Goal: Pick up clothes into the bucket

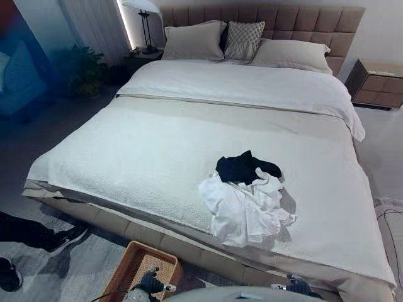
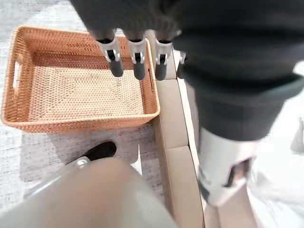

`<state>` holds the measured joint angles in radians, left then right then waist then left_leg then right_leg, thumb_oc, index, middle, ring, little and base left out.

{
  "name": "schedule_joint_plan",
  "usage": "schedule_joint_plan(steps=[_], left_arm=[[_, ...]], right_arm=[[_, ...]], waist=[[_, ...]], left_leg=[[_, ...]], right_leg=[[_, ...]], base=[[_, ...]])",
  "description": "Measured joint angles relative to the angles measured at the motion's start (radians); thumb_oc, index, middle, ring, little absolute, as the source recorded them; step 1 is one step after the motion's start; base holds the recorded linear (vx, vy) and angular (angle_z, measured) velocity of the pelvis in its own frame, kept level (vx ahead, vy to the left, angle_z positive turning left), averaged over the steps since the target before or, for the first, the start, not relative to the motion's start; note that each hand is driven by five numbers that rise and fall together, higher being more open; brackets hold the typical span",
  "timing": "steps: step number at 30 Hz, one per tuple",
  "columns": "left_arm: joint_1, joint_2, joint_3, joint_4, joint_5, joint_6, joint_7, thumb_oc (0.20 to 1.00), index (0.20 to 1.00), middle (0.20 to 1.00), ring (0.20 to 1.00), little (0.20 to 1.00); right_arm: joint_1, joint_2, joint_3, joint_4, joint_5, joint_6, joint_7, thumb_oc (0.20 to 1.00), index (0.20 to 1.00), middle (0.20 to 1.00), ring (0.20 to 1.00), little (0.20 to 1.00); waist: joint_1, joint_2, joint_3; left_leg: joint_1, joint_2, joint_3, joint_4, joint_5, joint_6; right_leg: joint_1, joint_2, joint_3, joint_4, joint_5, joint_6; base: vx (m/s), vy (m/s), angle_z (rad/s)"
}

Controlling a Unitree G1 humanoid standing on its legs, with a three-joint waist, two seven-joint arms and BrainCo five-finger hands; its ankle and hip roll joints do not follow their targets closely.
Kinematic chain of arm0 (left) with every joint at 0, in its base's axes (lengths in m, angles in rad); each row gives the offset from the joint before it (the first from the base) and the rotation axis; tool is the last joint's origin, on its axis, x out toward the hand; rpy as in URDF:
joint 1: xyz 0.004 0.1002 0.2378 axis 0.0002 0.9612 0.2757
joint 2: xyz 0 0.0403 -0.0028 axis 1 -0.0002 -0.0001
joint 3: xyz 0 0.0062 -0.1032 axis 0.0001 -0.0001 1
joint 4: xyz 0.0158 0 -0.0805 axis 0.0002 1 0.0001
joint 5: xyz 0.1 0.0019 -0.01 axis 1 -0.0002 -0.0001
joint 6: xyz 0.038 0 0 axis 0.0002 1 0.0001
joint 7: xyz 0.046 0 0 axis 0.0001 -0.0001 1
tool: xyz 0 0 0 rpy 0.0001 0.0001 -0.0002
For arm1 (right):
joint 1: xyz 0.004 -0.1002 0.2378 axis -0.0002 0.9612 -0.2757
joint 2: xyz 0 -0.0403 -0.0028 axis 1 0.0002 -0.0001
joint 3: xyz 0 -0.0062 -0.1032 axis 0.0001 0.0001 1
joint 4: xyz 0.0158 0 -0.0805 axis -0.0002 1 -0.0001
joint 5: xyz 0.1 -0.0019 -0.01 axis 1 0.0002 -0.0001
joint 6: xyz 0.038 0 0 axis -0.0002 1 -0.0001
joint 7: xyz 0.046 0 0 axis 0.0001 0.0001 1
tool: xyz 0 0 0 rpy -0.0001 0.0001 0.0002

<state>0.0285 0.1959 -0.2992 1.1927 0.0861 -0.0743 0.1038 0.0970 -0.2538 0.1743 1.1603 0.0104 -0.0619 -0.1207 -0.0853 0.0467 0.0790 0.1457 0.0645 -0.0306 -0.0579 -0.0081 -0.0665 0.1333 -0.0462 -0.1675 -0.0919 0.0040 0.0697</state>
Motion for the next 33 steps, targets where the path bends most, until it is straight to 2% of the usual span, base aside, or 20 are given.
schedule_joint_plan(steps=[19,24,30,33], left_arm=[[-0.001,-0.005,0.0,0.0,-0.002,0.0,-0.009,1.0,1.0,1.0,1.0,1.0],[-0.012,-0.005,0.001,0.0,-0.002,0.0,-0.006,1.0,1.0,1.0,1.0,1.0],[-0.061,-0.009,-0.004,-0.015,-0.003,0.0,0.012,1.0,1.0,1.0,1.0,1.0],[-0.128,-0.003,-0.033,-0.032,-0.004,0.0,0.037,1.0,1.0,1.0,1.0,1.0]], right_arm=[[-0.016,-0.003,-0.005,-0.01,0.007,0.001,-0.02,1.0,1.0,1.0,1.0,1.0],[-0.062,-0.04,-0.009,-0.087,0.038,-0.002,-0.043,1.0,1.0,1.0,1.0,1.0],[-0.197,-0.108,-0.005,-0.186,0.04,-0.013,-0.092,1.0,1.0,1.0,1.0,1.0],[-0.344,-0.143,0.0,-0.203,0.031,-0.014,-0.14,1.0,1.0,1.0,1.0,1.0]], waist=[[-0.011,0.013,0.009],[-0.012,0.017,0.018],[-0.009,0.029,0.059],[-0.01,0.036,0.107]], left_leg=[[-0.01,0.001,-0.003,0.001,-0.001,-0.001],[-0.039,-0.003,-0.011,0.016,-0.001,-0.001],[-0.109,-0.019,-0.026,0.05,0.0,-0.001],[-0.202,-0.026,-0.029,0.1,0.006,-0.002]], right_leg=[[-0.008,0.002,-0.001,0.001,-0.001,-0.001],[-0.029,-0.002,-0.002,0.003,0.0,0.0],[-0.09,-0.01,-0.005,0.026,0.004,0.0],[-0.182,-0.021,-0.002,0.069,0.007,-0.002]], base=[[-0.01,-0.01,-0.01],[0.0,0.005,0.01],[-0.04,0.028,0.05],[-0.06,0.021,0.0]])
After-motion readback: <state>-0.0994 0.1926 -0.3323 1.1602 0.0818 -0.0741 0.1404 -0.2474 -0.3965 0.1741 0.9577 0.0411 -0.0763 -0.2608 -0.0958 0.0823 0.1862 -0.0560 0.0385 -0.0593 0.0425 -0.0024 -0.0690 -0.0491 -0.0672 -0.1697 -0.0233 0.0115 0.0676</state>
